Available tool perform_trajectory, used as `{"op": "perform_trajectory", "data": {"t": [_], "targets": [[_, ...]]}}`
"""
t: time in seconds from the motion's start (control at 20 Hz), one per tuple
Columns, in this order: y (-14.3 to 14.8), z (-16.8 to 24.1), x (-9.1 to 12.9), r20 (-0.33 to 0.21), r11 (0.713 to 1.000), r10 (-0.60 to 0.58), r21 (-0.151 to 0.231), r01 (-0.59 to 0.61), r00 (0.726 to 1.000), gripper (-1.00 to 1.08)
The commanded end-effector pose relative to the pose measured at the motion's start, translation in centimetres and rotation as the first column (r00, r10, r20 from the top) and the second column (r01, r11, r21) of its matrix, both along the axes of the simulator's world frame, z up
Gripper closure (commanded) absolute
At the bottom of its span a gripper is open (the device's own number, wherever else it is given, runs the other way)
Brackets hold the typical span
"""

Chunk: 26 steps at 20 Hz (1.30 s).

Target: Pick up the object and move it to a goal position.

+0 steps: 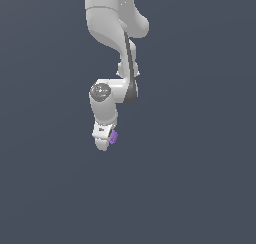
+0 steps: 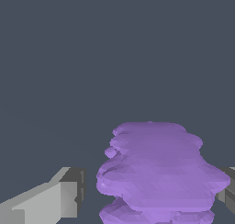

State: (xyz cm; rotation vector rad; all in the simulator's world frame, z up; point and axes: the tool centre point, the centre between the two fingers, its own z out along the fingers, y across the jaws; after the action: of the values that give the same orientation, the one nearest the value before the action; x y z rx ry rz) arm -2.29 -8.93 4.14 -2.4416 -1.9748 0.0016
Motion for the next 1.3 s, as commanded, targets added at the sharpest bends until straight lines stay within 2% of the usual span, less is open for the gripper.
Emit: {"op": "perform_trajectory", "data": {"t": [0.0,0.75,1.25], "targets": [[0.0,-0.1,0.1,0.001,1.0,0.0,0.0,0.0,1.0,1.08],[0.0,0.2,-0.3,0.003,1.0,0.0,-0.001,0.0,1.0,1.08],[0.7,2.3,-3.5,0.002,1.0,0.0,-0.002,0.0,1.0,1.08]]}}
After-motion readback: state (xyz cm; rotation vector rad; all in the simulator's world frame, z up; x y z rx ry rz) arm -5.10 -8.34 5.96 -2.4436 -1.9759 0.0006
